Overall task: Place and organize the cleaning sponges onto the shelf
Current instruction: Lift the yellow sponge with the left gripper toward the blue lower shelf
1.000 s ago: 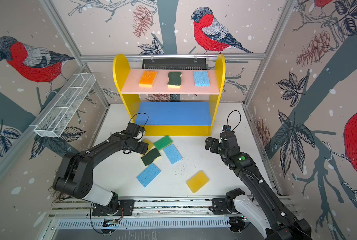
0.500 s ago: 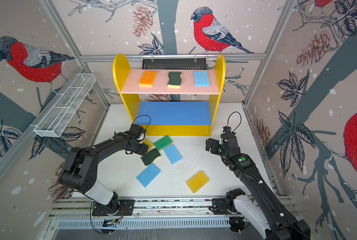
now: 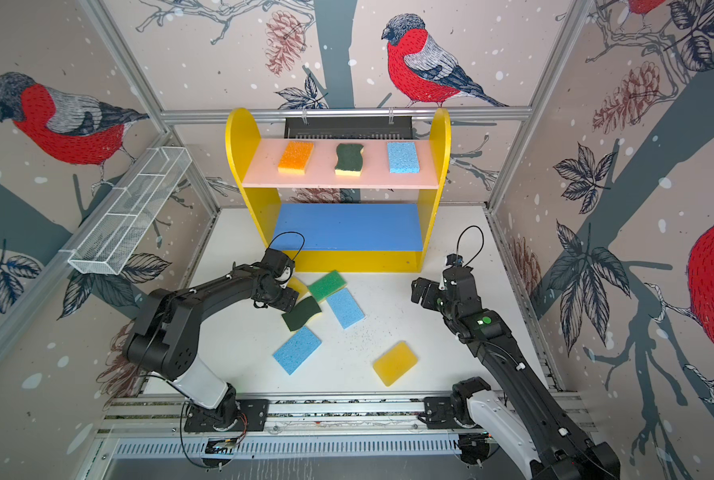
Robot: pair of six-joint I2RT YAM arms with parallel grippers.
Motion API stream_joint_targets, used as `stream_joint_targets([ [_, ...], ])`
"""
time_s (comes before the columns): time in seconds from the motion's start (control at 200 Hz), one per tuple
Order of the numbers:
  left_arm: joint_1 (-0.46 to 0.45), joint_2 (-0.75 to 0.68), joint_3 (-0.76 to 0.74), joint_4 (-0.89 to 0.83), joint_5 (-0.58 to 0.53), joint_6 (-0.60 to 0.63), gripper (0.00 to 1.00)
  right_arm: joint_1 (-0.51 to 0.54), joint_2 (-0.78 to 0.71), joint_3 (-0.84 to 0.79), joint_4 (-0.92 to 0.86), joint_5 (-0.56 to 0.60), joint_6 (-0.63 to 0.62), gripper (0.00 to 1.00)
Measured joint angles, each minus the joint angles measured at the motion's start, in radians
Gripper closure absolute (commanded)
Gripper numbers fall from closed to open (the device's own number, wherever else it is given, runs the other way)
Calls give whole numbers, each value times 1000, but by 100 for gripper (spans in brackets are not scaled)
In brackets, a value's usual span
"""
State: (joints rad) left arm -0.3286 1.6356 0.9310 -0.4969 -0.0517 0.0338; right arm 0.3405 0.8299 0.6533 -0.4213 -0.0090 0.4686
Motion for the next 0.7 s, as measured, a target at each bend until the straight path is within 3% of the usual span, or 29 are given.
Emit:
stream_joint_targets([
  [0.285,-21,-18,-4,-5,60,-1,18,-3,-13,-8,0,-4,0,3],
  [0.7,-21,21,10,-1,47,-5,17,-6,-25,-13,1,-14,0,3],
])
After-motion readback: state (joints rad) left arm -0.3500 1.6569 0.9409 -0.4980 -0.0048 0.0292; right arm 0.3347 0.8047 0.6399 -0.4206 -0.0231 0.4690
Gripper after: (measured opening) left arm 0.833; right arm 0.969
